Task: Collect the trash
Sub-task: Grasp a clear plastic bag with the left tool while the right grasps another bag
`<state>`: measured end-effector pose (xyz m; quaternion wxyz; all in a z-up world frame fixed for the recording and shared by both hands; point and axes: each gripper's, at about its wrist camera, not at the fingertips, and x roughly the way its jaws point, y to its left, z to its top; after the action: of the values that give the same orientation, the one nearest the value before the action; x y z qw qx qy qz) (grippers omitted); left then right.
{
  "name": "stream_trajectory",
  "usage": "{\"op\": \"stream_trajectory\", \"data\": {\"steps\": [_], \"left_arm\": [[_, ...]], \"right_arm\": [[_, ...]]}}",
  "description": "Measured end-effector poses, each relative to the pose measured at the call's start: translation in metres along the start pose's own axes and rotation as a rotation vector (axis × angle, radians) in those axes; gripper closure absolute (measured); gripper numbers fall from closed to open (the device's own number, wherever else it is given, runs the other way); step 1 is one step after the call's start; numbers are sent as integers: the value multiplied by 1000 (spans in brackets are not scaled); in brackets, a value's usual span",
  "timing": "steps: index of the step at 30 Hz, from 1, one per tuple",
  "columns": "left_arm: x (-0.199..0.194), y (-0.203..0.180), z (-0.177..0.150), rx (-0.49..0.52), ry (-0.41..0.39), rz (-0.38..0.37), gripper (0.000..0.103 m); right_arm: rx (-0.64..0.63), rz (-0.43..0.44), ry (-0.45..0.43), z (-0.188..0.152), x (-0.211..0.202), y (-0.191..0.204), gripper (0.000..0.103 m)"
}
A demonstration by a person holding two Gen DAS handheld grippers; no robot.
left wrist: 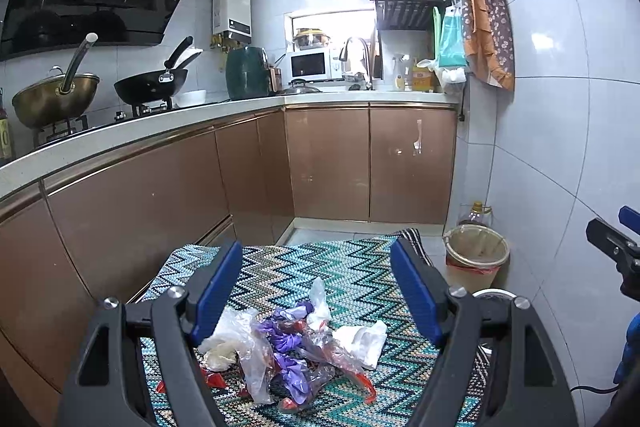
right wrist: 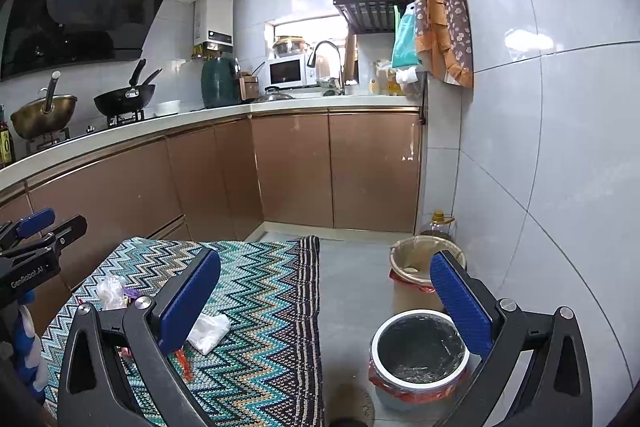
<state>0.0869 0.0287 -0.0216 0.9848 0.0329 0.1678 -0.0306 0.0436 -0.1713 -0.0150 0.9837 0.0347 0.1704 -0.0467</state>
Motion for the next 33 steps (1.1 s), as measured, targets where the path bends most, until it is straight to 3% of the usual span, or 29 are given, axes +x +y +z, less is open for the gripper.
{"op": "stream_trajectory", "data": {"steps": [10,16,19,22,24,26,29,33], "left_arm": [[14,14,-5,-24,27,-4,28],[21,55,-10,-64,48,77,28],[23,85,-17,-78,62,147,28],[25,116,-29,-101,92,208,28],[24,133,-37,-114,112,241,28],[23,149,-47,-134,139,260,28],[21,164,-63,-170,179,246,28],[27,168,-79,-212,232,152,28]], "right_arm": [[-24,57,42,-4,18,14,0],[-42,176,121,-13,44,35,3],[-40,275,190,-21,67,52,9],[-49,348,259,-32,89,67,22],[-65,405,306,-42,102,81,35],[-90,467,349,-52,110,97,41],[-132,568,437,-73,124,122,51],[-184,623,533,-98,141,148,53]]}}
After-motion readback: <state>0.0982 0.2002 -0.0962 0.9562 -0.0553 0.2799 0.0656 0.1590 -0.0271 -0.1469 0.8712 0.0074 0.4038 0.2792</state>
